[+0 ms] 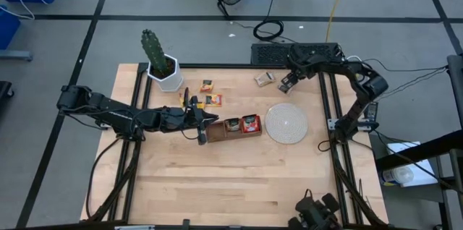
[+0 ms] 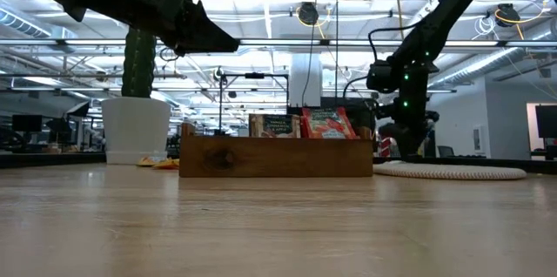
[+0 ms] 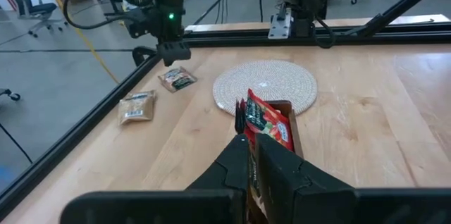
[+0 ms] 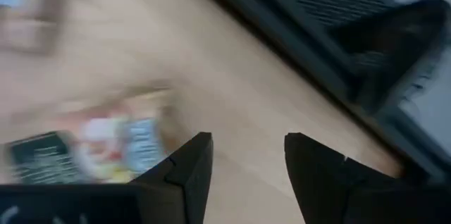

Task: Pick & Place Tea
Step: Put the brown tea bag into the middle section of the wooden organizer

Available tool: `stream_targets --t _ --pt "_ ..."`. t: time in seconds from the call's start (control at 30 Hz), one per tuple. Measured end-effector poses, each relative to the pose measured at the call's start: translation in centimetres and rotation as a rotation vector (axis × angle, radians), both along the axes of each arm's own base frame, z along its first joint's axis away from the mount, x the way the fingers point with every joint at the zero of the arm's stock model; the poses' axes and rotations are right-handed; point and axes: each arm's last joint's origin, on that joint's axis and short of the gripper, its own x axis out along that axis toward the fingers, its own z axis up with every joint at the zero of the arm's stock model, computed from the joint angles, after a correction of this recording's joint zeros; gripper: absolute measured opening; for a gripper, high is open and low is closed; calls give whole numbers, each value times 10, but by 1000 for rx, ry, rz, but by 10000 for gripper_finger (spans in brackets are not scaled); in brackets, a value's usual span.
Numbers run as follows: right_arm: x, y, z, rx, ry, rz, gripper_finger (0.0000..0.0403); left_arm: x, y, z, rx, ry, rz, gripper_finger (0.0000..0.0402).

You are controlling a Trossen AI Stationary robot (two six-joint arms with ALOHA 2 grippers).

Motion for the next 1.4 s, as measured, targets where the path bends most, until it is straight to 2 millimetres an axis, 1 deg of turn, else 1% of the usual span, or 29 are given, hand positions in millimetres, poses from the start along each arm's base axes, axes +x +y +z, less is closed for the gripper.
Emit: stream_targets --t 0.07,0.17,0.43,0.57,0.67,0.73,0.77,0.87,0.93,0.97,1.03,1.1,1.17,1.27,1.33,1.4 --pt "-1 1 -2 8 23 -9 156 0 0 0 0 0 0 31" --pt "0 7 -5 89 -4 12 152 0 0 0 0 0 0 31" --pt "12 36 -9 357 -85 127 150 0 0 0 0 0 -1 31" --pt "19 49 -9 419 -65 194 150 0 0 0 0 0 -1 31" --pt "22 56 -4 415 -37 238 150 0 0 0 0 0 -2 31" --pt "25 61 2 390 -44 277 150 0 0 0 1 0 -2 31" --pt "29 64 7 375 -71 311 150 0 0 0 1 0 -2 31" --pt "44 71 25 330 -244 448 150 0 0 0 3 1 -2 31" --pt "51 75 37 232 -281 544 150 0 0 0 7 2 -4 31" --pt "53 76 41 155 -237 583 150 0 0 0 10 3 -5 31" --pt "55 72 44 8 -93 624 150 0 0 0 13 3 -6 31" --pt "51 64 42 -36 -28 606 150 0 0 0 13 3 -6 31" --pt "49 55 37 16 -45 556 151 0 0 0 13 3 -6 31" --pt "45 41 29 192 -62 452 157 0 0 0 15 3 -6 31" --pt "46 30 30 260 -93 385 174 0 0 0 17 3 -7 31" --pt "48 21 32 299 -138 341 199 0 0 0 17 3 -7 31"
